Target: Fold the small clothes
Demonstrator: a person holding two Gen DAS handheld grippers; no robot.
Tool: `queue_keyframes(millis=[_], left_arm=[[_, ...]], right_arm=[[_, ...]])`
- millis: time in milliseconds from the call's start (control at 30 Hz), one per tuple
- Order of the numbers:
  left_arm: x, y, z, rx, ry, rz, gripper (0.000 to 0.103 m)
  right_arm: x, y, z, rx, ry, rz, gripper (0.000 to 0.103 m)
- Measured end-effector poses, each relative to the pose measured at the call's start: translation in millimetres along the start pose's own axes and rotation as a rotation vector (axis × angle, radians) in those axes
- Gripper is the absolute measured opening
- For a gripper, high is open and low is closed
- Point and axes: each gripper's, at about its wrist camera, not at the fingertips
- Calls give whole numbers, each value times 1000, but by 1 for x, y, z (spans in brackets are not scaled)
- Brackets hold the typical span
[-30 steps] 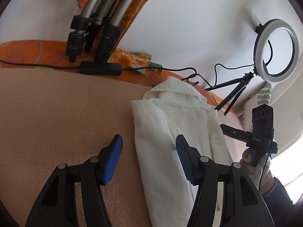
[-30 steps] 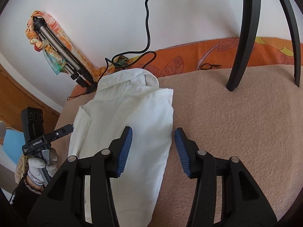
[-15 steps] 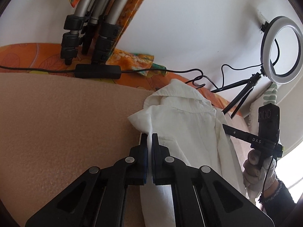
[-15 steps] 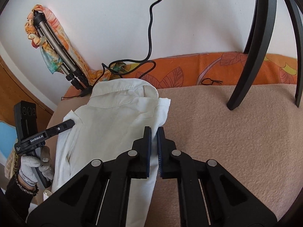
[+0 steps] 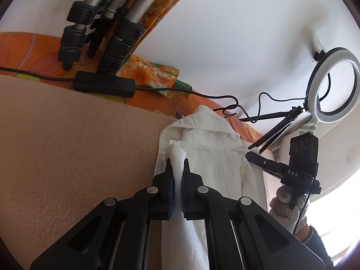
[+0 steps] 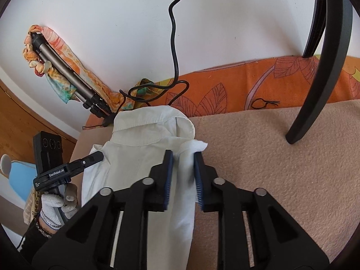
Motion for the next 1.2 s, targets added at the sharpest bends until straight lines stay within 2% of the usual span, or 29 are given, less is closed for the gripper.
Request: queue_keyframes(millis=[167, 333, 567, 867, 1100, 1200], left_arm=[[-21, 0, 15, 32, -5, 61, 2], [-46, -5, 38, 108, 31, 100, 2], [-90, -27, 72, 181, 58, 136, 2], [-137, -87, 95, 223, 88, 133, 2], [-169, -144, 108, 257, 117, 131, 2], [-178, -170, 117, 317, 144, 135, 2]], right_arm=[[-25, 1, -25, -93, 8, 43, 4], [-57, 2, -50, -137, 25, 79, 3], [-100, -19, -84, -215, 19, 92, 3], [-142, -75, -116, -273, 8, 56, 3], [-173, -140, -135, -357, -26, 16, 3], [-181, -170, -138, -386, -45, -7, 3]])
Point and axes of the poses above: each gripper's, at about its wrist camera, not at the fingertips, and x roughly the way its jaws point, z to its right, y to its top, and after that the axes turned 1 degree about -z, right-handed
